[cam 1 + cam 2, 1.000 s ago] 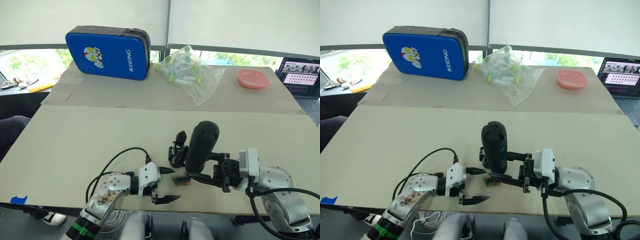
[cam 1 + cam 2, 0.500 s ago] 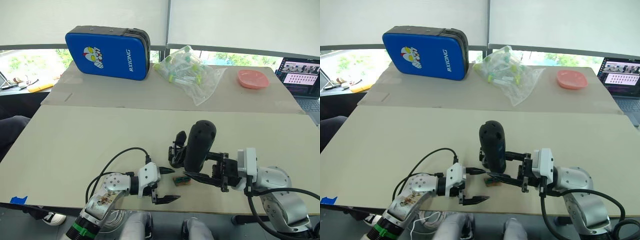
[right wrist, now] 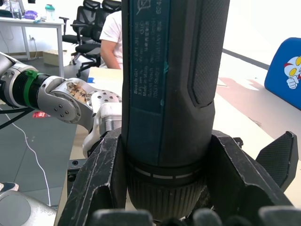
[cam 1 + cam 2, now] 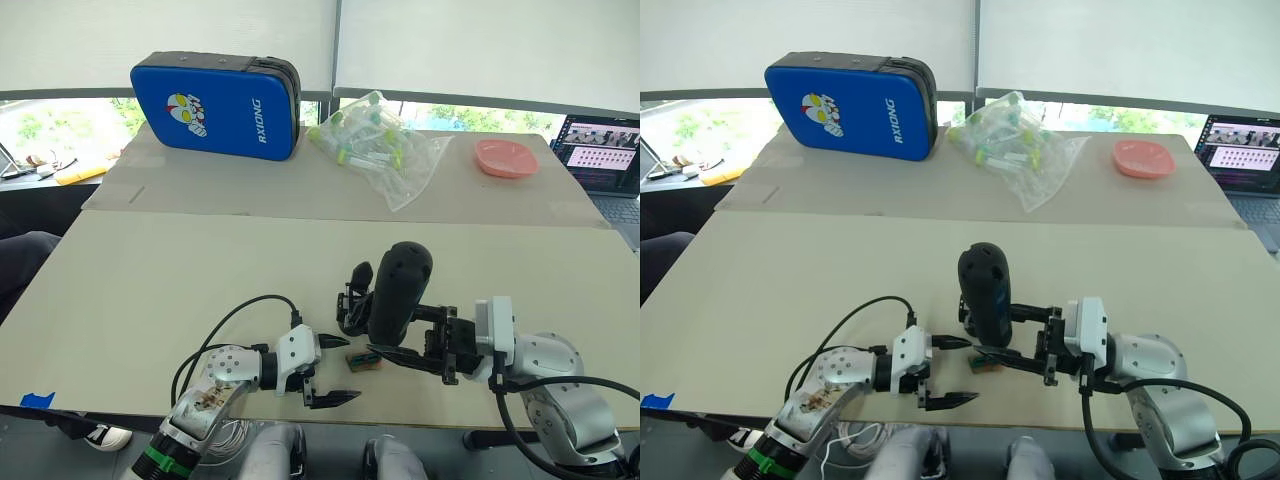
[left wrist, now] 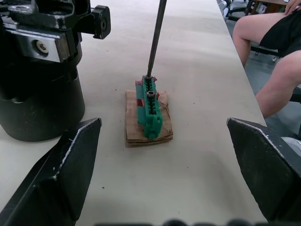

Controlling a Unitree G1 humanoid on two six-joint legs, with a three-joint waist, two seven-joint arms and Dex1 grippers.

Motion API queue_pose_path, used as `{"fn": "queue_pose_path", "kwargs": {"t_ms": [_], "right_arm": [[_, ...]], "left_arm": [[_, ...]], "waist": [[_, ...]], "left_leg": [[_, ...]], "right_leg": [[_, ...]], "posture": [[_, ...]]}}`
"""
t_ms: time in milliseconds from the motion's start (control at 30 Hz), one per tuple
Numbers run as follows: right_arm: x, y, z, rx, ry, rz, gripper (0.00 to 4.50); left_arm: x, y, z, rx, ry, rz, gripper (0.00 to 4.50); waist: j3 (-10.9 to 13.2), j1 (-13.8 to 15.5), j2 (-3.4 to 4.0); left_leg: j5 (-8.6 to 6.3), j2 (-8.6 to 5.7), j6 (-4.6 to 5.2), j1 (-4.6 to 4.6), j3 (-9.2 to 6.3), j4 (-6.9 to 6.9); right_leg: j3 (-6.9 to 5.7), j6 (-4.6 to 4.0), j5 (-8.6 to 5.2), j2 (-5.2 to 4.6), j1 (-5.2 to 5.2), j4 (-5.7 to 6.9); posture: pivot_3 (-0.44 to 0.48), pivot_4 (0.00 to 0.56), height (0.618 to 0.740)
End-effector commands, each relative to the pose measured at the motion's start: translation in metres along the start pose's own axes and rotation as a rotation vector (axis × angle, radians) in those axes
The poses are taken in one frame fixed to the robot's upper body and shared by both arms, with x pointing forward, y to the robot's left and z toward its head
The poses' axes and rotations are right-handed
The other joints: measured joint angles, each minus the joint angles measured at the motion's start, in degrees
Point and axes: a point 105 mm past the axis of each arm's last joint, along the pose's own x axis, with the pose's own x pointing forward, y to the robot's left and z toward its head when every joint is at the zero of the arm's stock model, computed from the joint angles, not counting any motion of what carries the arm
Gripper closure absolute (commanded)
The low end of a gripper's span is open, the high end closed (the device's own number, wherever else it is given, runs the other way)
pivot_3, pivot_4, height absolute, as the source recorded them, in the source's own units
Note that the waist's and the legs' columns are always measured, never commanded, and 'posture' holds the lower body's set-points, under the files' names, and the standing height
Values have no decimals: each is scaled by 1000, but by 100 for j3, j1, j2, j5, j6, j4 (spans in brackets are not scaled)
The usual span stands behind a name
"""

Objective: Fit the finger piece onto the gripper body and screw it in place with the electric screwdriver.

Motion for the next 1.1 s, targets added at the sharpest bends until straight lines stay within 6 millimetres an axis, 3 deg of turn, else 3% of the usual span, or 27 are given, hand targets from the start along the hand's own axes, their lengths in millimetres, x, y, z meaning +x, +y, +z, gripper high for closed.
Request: {"fn": "queue_pose_path", "kwargs": {"t_ms": [33, 767, 1100], "right_arm": [[3, 1, 16, -64, -57, 15, 2593], [2, -1, 29, -81, -79, 33, 2593], [1, -3, 45, -105, -110, 41, 2593]], "left_arm": [[4, -11, -12, -51, 25, -38, 0], [-7, -9, 0, -41, -54, -32, 0], [-22, 4, 8, -30, -114, 12, 0]], "waist": [[0, 0, 0], [0, -15, 0], [1, -18, -1]], "left_leg": [[0, 0, 0, 0, 0, 0], [0, 1, 0, -1, 0, -2], [0, 2, 0, -3, 0, -2]], "right_leg": [[0, 0, 0, 0, 0, 0], [0, -2, -2, 1, -3, 0], [-1, -2, -3, 1, -5, 1]], "posture": [[0, 150, 740], [0, 150, 740], [0, 150, 740]]}}
